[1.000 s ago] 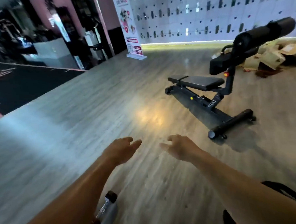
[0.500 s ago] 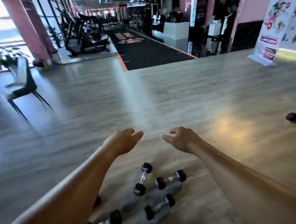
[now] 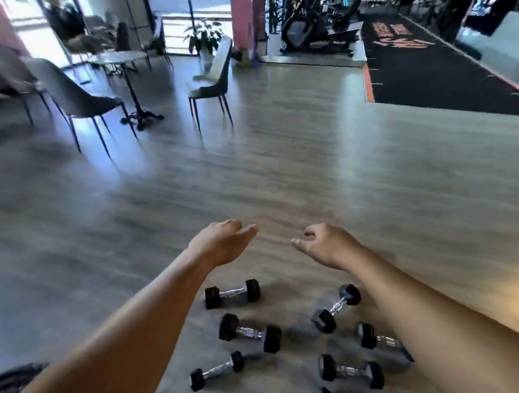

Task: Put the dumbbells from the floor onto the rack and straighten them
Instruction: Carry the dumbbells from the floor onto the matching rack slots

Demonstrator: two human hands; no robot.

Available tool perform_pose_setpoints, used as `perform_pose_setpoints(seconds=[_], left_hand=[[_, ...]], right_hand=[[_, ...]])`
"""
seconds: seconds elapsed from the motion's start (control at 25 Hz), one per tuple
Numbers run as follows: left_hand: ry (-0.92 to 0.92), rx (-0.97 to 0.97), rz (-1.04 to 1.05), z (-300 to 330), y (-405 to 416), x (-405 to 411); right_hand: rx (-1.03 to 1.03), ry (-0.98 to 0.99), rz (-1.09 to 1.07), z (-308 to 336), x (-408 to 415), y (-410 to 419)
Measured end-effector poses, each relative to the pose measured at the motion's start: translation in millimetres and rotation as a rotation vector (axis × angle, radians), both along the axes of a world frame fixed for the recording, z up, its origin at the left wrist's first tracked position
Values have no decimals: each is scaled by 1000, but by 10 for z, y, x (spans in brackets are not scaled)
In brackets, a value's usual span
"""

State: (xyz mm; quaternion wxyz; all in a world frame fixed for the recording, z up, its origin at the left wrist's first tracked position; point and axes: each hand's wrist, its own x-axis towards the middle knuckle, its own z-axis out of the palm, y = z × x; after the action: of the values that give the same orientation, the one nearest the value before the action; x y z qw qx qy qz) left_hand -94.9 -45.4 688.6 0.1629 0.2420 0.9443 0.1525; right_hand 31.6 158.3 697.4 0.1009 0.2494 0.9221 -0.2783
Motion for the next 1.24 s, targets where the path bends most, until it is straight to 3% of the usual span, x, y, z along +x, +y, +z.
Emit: perform_pose_setpoints(seconds=[0.32,0.52,0.8,1.04,1.24], left_hand=[[-131,-125,335,-528,-938,-353],[-205,-180,419,-1214,-1249,-443],[-280,-267,425,-3353,-1536,-514],[-385,-310,469,-5795,-1719,-502],[-467,-319,546,-7327,-1786,-479]], right_hand=[[-79,-103,351,-707,-1165,-691],[-123,-193,417,-1425,-1518,-1033],[-140,-324,452,-3383,-1695,-1406],[-123,-411,394,-5797,-1713,-1637],[-83,-485,368,-7445,-1616,-1753]])
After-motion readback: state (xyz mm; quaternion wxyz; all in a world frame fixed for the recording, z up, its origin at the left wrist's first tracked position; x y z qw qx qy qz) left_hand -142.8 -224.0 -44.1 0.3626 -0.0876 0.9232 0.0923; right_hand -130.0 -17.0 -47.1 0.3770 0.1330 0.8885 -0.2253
